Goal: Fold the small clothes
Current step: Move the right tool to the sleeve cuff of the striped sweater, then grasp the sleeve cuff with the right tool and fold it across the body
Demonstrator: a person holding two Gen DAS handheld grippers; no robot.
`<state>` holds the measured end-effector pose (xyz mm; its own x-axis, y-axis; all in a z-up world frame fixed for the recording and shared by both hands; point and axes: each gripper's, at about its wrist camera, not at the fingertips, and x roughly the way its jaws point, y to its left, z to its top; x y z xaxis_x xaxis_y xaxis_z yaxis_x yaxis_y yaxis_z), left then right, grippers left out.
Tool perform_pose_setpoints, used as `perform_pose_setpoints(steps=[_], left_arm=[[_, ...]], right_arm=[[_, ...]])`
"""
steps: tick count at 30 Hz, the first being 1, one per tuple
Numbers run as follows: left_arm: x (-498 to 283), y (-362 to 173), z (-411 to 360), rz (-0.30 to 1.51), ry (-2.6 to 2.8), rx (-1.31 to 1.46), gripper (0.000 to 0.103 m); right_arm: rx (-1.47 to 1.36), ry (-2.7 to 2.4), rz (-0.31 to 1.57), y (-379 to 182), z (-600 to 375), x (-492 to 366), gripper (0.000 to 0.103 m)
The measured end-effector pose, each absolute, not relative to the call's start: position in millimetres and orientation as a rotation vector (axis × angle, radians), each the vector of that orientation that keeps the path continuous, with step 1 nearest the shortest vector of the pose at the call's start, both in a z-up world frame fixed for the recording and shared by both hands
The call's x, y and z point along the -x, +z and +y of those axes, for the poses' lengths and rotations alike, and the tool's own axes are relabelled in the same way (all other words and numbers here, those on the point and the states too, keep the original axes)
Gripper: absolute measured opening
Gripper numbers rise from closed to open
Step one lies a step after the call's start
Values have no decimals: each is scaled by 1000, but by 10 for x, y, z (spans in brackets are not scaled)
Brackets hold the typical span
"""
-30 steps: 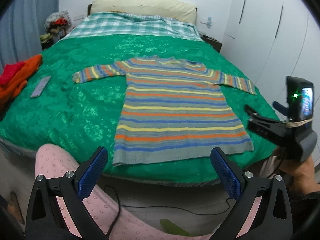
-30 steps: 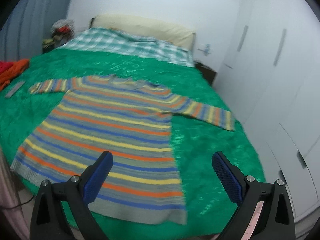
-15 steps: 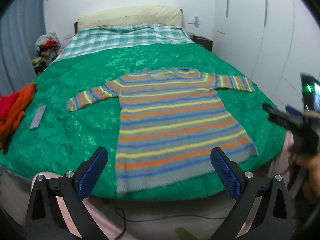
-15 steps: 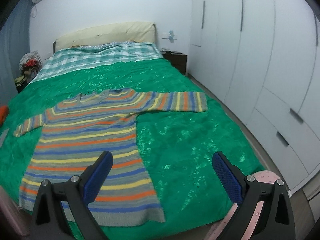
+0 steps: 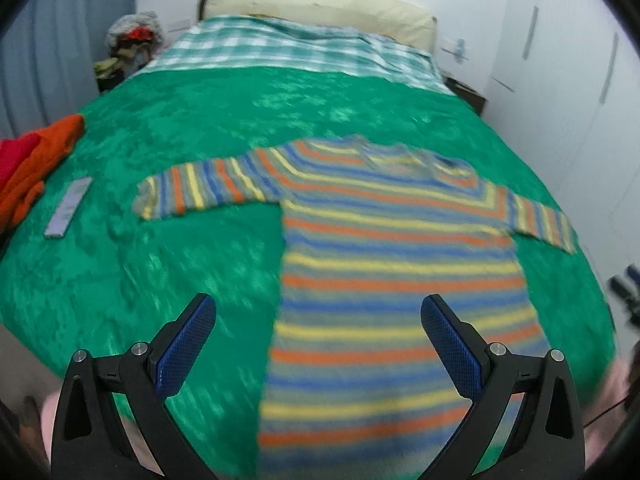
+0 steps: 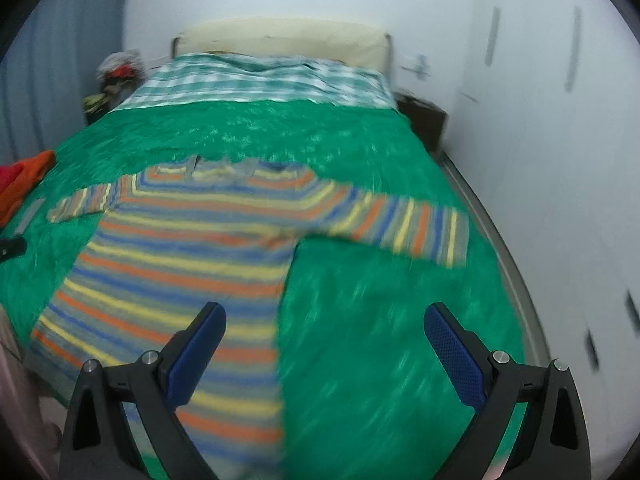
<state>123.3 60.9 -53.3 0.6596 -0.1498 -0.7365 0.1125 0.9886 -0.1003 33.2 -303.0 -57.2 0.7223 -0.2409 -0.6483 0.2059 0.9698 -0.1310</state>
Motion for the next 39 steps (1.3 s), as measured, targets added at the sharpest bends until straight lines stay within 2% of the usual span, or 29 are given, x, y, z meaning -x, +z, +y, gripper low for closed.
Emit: perform_pose_setpoints(steps=[3,6,9,13,18,20,21,22,23,28,32,39], left_arm=[[-1326,-680,709,793,-79,70,103],[-1186,-956,797,738,3,92,103],[-1281,-1160,797,855,42,87,102],[-1316,-1119,743,783,27,59,102],[-1408,-1293,693,849,48,20,102],[-1439,-1339,656,864,49,6,102],[-1445,-1359,646,867,54,-9,102],[-1446,-1375,625,872,59,-24,102],[-1444,-1388,607,878,59,-32,102],[-1406,-1400,580,881,44,-41,102],[-1415,-1390,576,874,34,-37,102],[-1425,-1330,692,859,32,7,102]], right_arm=[[-56,-222,692,-360,-3727,-651,98],[-312,-206,677,-407,-4528,-891,98],[-559,-301,712,-761,-5294,-1064,98],[-745,-330,785,-1294,-5856,-1234,78],[-819,-309,811,-1570,-6096,-1515,73],[-835,-302,866,-1720,-6116,-1651,66],[-821,-306,880,-1771,-6091,-1702,55],[-790,-307,892,-1781,-6061,-1752,27],[-766,-316,910,-1800,-6037,-1774,6],[-647,-446,953,-1586,-5944,-1779,3],[-357,-501,961,-1109,-5524,-1991,3],[-288,-2,870,-288,-3989,-2634,3]])
